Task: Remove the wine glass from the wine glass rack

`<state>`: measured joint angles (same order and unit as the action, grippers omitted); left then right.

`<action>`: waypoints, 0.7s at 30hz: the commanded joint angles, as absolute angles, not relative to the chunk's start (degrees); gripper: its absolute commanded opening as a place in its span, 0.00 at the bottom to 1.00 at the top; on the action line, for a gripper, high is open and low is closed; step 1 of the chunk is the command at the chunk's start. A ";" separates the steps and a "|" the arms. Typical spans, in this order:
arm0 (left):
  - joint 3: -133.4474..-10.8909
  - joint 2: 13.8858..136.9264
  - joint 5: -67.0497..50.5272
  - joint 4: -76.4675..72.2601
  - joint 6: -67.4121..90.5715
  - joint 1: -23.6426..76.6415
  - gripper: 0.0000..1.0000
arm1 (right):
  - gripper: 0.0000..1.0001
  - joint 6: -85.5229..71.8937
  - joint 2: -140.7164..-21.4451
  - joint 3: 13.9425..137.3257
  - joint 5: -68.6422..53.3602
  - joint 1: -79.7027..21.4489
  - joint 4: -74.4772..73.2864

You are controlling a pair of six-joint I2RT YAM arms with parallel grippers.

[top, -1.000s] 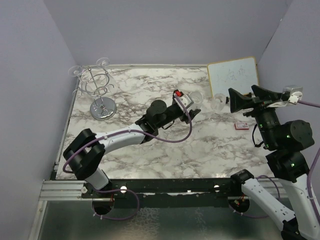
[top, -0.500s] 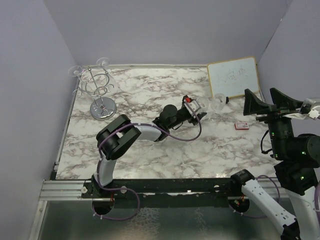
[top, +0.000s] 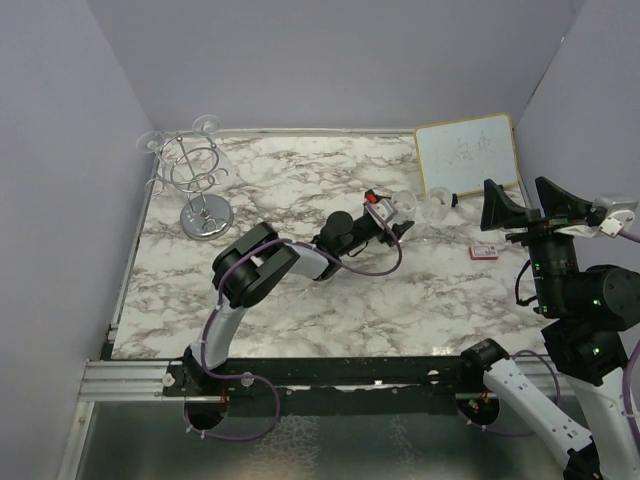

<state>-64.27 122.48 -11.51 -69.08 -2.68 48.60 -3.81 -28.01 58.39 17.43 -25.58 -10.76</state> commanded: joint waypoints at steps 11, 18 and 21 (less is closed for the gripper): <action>-64.95 124.22 -12.84 -72.26 -2.19 48.43 0.61 | 1.00 -2.82 -28.65 57.71 18.06 -26.10 -8.33; -64.08 122.74 -12.26 -71.19 -0.33 47.46 0.82 | 1.00 -2.64 -28.78 58.01 17.23 -26.08 -8.60; -63.63 121.68 -12.40 -70.59 -0.22 47.43 0.87 | 1.00 -2.86 -28.91 58.25 16.78 -26.10 -8.78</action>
